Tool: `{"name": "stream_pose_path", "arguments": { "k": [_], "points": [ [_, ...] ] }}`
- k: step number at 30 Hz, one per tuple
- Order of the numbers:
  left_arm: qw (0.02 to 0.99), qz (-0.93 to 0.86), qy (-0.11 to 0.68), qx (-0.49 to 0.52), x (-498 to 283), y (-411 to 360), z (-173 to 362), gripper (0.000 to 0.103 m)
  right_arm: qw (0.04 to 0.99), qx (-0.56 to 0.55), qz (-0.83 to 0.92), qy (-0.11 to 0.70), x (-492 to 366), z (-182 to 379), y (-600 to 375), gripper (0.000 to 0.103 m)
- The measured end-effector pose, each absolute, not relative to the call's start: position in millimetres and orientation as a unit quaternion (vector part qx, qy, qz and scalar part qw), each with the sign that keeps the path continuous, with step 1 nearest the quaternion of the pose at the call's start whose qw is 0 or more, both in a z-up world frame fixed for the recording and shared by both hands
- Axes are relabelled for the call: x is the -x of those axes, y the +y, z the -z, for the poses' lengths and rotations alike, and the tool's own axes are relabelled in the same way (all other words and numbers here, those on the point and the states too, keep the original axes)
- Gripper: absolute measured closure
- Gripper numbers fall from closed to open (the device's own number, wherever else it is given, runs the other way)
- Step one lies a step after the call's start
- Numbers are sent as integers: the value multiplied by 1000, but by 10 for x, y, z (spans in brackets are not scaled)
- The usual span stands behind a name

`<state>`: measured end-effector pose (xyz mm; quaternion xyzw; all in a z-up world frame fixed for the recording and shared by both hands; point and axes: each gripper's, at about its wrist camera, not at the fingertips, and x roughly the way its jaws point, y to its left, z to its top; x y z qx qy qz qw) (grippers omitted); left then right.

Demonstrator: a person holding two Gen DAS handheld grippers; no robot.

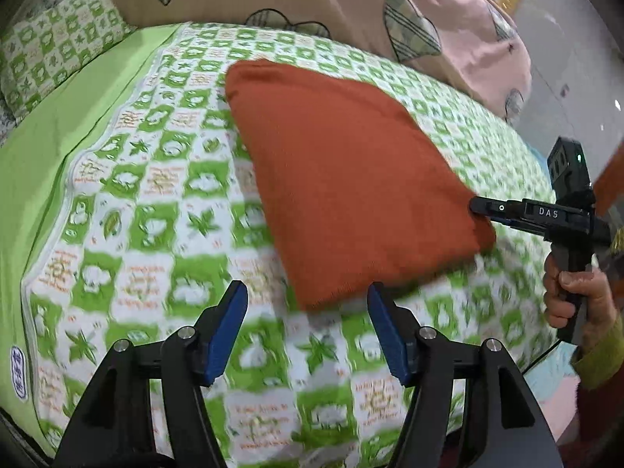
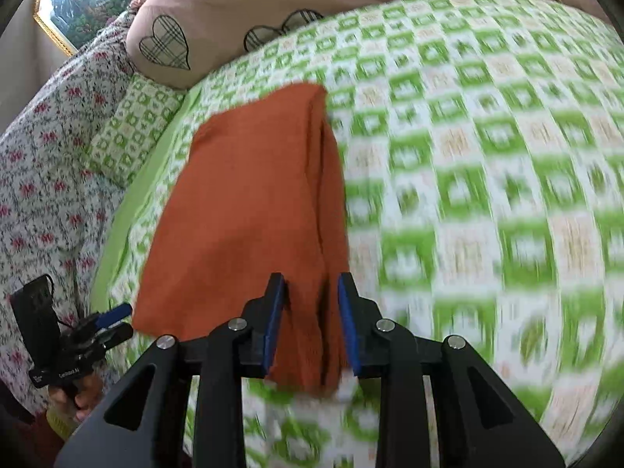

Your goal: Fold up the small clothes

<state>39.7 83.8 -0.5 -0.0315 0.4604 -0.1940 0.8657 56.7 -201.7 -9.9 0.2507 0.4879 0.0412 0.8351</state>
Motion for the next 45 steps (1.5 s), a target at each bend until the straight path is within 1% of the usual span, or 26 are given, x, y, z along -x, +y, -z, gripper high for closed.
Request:
{"name": "stream_pose_path", "arguments": {
  "k": [3, 4, 5, 6, 8, 9, 10, 11, 12, 13, 14, 16, 19, 20, 21, 23, 25, 26, 30, 34, 35, 37, 39, 42, 45],
  "points": [
    [874, 186, 450, 6, -330, 720, 97, 39, 824, -262, -46, 499, -473, 220, -1942, 73],
    [877, 176, 447, -3, -332, 689, 143, 39, 825, -258, -47, 500, -478, 225, -1905, 81],
    [879, 165, 447, -9, -351, 662, 190, 41, 827, -256, -47, 498, -498, 206, -1894, 91],
    [881, 158, 446, -12, -369, 636, 220, 42, 828, -262, -55, 492, -526, 159, -1886, 94],
    [885, 144, 442, -10, -399, 612, 235, 43, 834, -273, -62, 475, -540, 38, -1893, 94],
    [887, 140, 440, -4, -411, 609, 231, 47, 840, -278, -66, 461, -557, -72, -1908, 95],
    [890, 136, 434, 3, -419, 613, 205, 54, 844, -281, -69, 451, -563, -141, -1919, 95],
    [894, 128, 430, 8, -423, 626, 179, 58, 849, -283, -71, 440, -564, -231, -1927, 95],
    [898, 115, 424, 14, -428, 651, 150, 72, 854, -283, -72, 431, -558, -302, -1928, 95],
    [902, 100, 420, 24, -431, 696, 125, 80, 860, -278, -71, 422, -549, -374, -1933, 95],
    [900, 103, 422, 44, -432, 750, 104, 80, 864, -272, -70, 418, -539, -411, -1933, 95],
    [900, 104, 418, 63, -406, 802, 67, 89, 866, -260, -65, 423, -518, -396, -1921, 95],
    [895, 92, 435, 37, -386, 687, 142, 96, 865, -222, -39, 449, -493, -208, -1872, 95],
    [892, 88, 443, 32, -382, 657, 183, 97, 863, -211, -29, 459, -486, -124, -1862, 95],
    [888, 85, 450, 29, -369, 637, 224, 97, 858, -204, -16, 471, -478, -20, -1861, 99],
    [884, 87, 458, 27, -343, 631, 280, 97, 851, -194, 7, 488, -443, 192, -1900, 99],
    [884, 89, 458, 21, -327, 620, 284, 97, 841, -212, 14, 497, -398, 342, -1965, 99],
    [884, 90, 459, 20, -336, 621, 291, 97, 840, -216, 16, 497, -395, 356, -1969, 99],
    [878, 91, 468, 27, -386, 656, 339, 96, 844, -168, 27, 508, -446, 335, -1867, 99],
    [872, 109, 476, 30, -348, 707, 297, 92, 841, -179, 25, 510, -415, 337, -1895, 98],
    [871, 114, 478, 32, -323, 747, 277, 92, 840, -182, 25, 510, -407, 325, -1904, 97],
    [872, 125, 472, 38, -236, 837, 199, 92, 838, -193, 25, 510, -355, 269, -1950, 88],
    [874, 135, 466, 41, -175, 922, 112, 92, 839, -206, 30, 503, -295, 187, -2014, 81],
    [877, 166, 447, 57, -224, 1003, -81, 92, 849, -222, 37, 478, -276, 9, -2136, 81],
    [882, 181, 430, 65, -427, 950, -216, 92, 862, -233, 25, 449, -446, -181, -2181, 81]
  ]
}}
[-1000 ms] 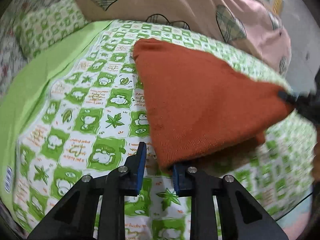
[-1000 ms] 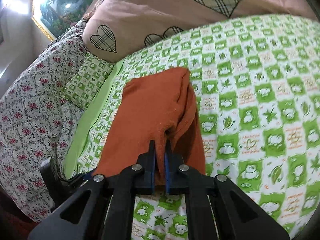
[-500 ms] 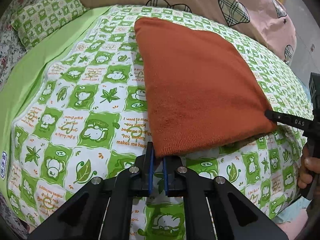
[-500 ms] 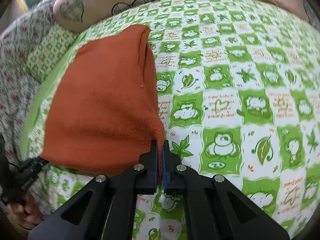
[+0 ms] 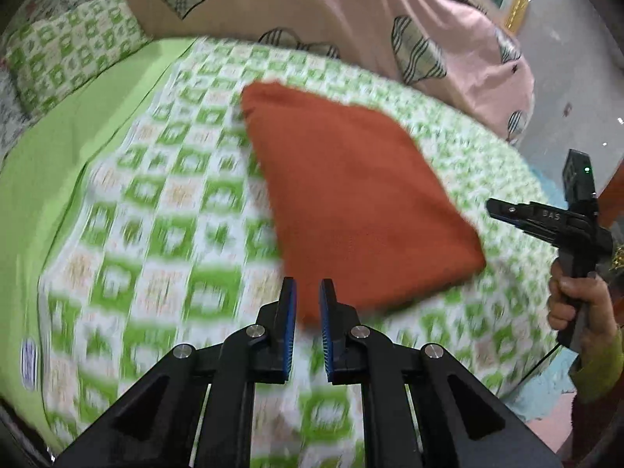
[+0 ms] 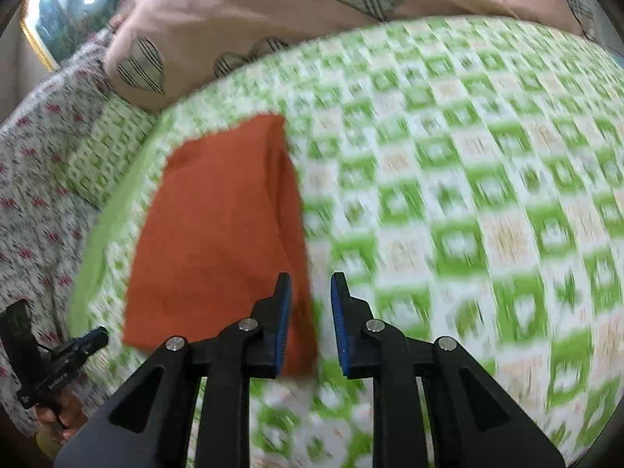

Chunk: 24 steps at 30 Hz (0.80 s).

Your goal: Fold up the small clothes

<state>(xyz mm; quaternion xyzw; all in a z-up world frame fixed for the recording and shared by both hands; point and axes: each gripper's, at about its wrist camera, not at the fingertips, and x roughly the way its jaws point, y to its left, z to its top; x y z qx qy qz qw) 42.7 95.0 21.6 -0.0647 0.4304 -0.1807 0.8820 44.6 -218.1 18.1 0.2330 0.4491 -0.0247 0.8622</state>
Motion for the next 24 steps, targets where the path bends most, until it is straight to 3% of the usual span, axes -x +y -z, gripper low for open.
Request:
{"name": "stream_pose_path", "arguments": {
  "k": [9, 14, 15, 16, 24],
  "points": [
    [875, 203, 433, 83, -1189, 679, -231, 91, 865, -217, 2, 452, -1462, -85, -2022, 78],
    [869, 203, 443, 87, -1356, 673, -138, 84, 846, -240, -5, 477, -1830, 197, -2155, 77],
    [867, 203, 446, 88, -1390, 670, -115, 84, 844, -244, -14, 478, -1873, 235, -2155, 79],
    [866, 204, 447, 90, -1415, 671, -101, 84, 843, -242, -18, 481, -1915, 261, -2150, 92],
    [861, 190, 465, 79, -1487, 618, 141, 84, 851, -197, 4, 487, -2001, 393, -2122, 93]
  ]
}}
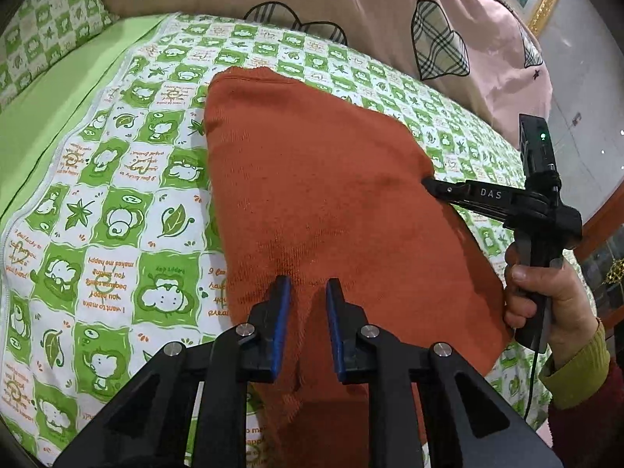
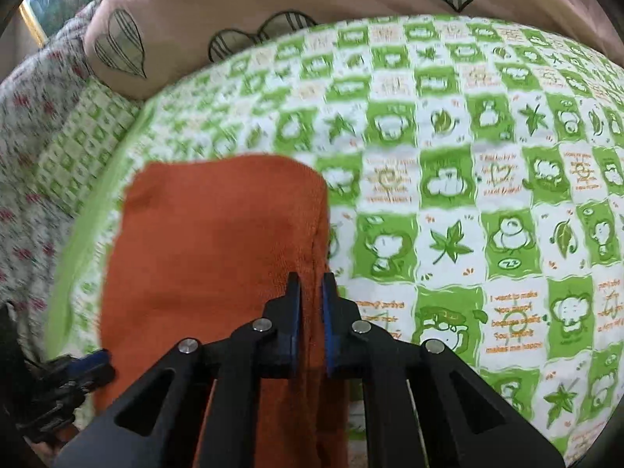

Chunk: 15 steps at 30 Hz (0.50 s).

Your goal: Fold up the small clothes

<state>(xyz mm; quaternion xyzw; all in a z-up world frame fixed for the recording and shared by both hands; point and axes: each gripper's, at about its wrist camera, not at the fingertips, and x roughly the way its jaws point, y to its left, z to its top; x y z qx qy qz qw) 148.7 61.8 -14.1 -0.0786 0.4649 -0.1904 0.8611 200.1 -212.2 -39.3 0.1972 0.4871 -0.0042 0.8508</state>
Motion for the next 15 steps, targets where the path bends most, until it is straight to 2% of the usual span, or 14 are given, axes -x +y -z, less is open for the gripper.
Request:
{"name": "stream_pose_path", "arguments": {
  "k": [2, 4, 10, 15],
  "points": [
    [861, 188, 466, 82, -1460, 633, 97, 84, 853, -206, 9, 480, -1973, 378, -2151, 90],
    [858, 191, 467, 94, -1404, 671, 45, 83, 857, -205, 20, 473, -1922, 279, -2168, 78],
    [861, 202, 452, 115, -1007, 802, -50, 84, 871, -202, -23, 448, -1404, -111, -1895, 77],
    [853, 218, 467, 87, -748, 714, 69, 84, 851, -194, -35, 487, -950, 84, -1650, 77]
  ]
}}
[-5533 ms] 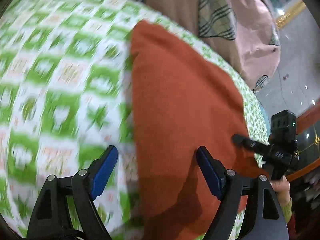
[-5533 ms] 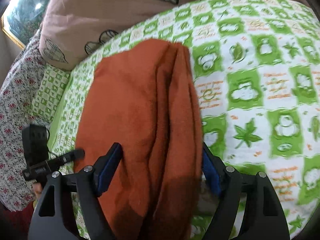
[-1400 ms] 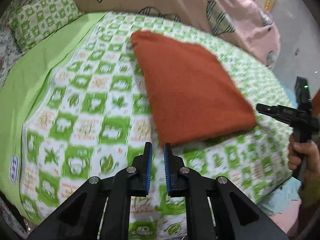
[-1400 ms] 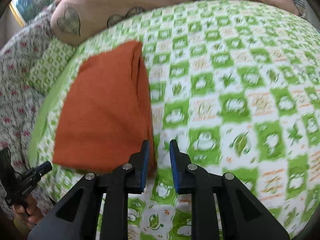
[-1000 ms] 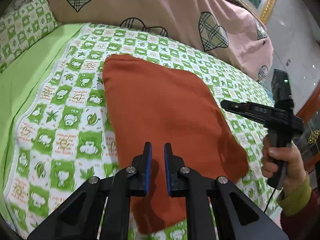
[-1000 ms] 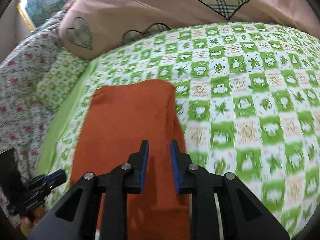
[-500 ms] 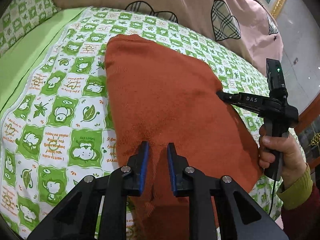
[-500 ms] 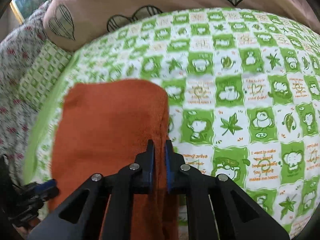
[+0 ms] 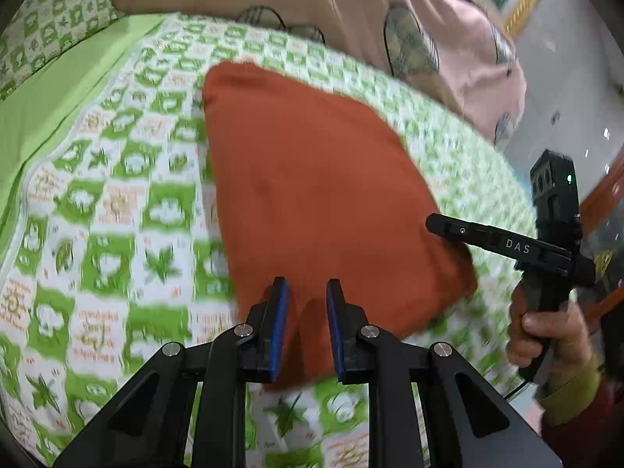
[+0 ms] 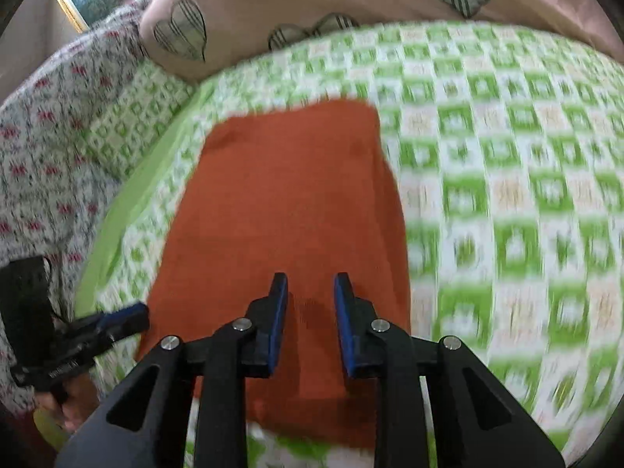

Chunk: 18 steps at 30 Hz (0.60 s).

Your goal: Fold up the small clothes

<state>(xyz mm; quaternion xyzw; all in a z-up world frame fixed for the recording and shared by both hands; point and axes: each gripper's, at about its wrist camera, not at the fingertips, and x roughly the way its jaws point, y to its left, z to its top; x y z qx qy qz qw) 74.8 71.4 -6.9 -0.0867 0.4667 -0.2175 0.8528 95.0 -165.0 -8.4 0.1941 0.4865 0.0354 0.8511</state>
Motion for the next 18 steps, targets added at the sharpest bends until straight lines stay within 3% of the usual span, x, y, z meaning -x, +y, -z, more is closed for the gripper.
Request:
{"name": "stream_pose_path", "arguments": {
  "k": [5, 12, 18],
  "points": [
    [856, 204, 473, 50, -713, 609, 197, 85, 851, -200, -18, 486, -898, 303, -1751, 84],
    [855, 197, 476, 63, -675, 654, 155, 84, 857, -186, -12, 481, -648, 109, -1622, 81],
    [858, 186, 476, 48, -615, 618, 173, 84, 850, -184, 6, 493, -418, 321, -1703, 81]
  ]
}}
